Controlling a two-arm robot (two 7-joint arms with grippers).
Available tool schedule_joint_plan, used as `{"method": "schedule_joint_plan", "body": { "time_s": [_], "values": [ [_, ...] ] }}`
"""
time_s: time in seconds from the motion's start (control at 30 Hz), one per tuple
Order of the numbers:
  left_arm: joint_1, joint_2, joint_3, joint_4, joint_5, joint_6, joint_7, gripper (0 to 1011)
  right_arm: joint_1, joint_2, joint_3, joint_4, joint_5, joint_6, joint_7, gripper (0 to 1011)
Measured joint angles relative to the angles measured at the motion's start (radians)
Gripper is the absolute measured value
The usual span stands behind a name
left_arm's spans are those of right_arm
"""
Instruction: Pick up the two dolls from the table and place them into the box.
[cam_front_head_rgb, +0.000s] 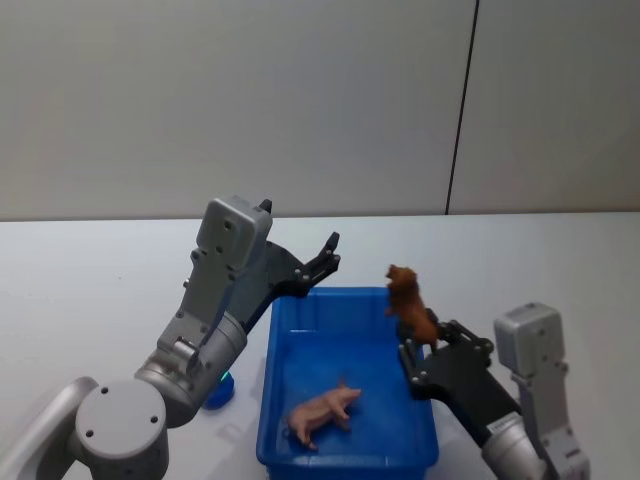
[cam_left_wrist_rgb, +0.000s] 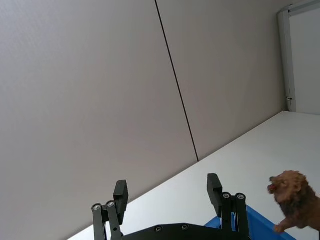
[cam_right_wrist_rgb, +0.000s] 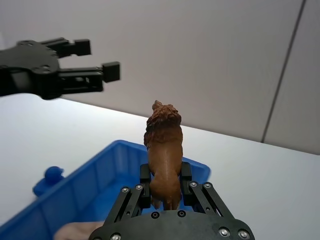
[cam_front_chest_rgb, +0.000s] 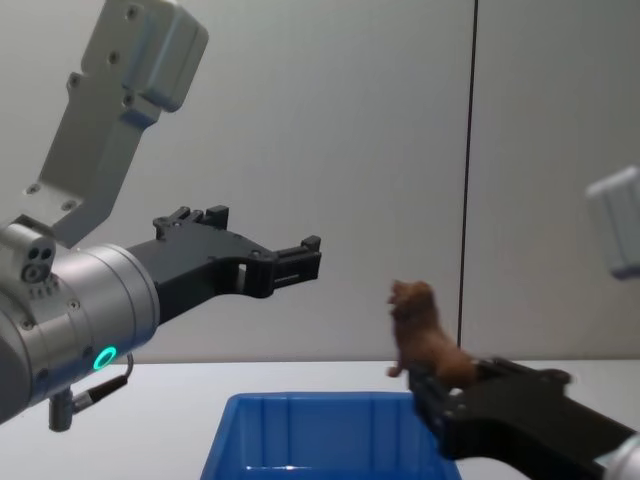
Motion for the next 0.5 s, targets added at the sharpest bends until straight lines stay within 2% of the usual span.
{"method": "schedule_joint_plan", "body": {
  "time_s": [0.17, 0.5],
  "values": [
    [0.0, 0.0, 0.0, 0.0, 0.0, 0.0, 0.0, 1001, 0.028, -0.018, -0.008, 0.015, 0.006, 0.03, 0.055, 349],
    [0.0, 0.0, 0.0, 0.0, 0.0, 0.0, 0.0, 1001, 0.078, -0.047, -0.014, 0.082, 0.011, 0.072, 0.105, 659]
  ]
}}
